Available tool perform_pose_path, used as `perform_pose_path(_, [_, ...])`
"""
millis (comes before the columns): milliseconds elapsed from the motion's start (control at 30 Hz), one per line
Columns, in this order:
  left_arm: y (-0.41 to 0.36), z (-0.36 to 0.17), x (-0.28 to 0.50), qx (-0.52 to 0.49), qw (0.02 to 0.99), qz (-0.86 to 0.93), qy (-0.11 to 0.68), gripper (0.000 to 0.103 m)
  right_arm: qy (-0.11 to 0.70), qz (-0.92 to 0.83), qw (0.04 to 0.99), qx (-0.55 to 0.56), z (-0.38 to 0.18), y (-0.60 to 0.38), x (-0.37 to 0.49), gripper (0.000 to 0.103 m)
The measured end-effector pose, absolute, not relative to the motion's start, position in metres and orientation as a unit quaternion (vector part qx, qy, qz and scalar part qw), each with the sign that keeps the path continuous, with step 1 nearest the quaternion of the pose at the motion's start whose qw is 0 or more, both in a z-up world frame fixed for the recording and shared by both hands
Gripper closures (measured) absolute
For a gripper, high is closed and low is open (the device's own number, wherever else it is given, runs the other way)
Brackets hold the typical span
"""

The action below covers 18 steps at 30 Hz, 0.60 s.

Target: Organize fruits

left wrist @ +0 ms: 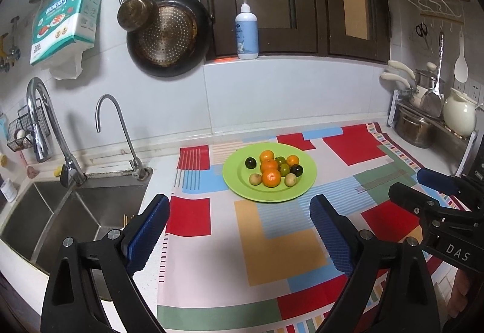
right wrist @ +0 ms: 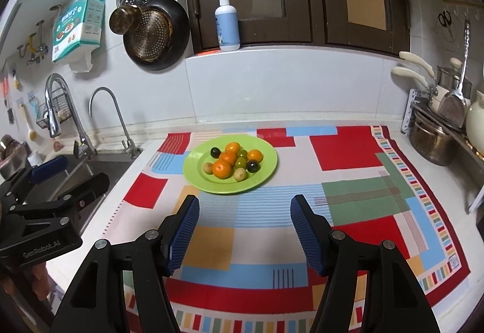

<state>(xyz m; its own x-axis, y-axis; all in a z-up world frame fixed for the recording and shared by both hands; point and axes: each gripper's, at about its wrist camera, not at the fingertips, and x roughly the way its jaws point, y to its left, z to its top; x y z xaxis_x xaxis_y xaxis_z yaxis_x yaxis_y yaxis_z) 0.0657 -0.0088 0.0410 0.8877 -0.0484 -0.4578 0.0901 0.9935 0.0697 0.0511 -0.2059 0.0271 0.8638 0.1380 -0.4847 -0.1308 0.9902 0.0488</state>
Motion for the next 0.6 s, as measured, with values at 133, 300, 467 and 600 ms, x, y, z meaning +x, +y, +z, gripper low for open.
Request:
perform_pose_path(133, [-0.0085,0.0417,0.065,0.043,0.971,-0.035,0.234,0.007,0.246,0.069,0.967,0.003,0.0303,-0.2045,0.0476,0.039])
perform_pose_path(300, [-0.0087,0.0433,0.0628,0.044,0.972,-0.035,0.23,0.005,0.242,0.069,0.968,0.002,0.0328,-0.2045,0.0452,0.039])
perform_pose_path(467, [-0.0091,0.0439,0.0615,0.043,0.972,-0.034,0.229,0.0,0.242,0.069,0.968,0.002,0.0331,-0.205,0.0449,0.039])
perform_pose_path(600, [-0.0099,0.045,0.0597,0.045,0.972,-0.03,0.227,0.0,0.24,0.067,0.968,0.001,0.0331,-0.2051,0.0446,0.039])
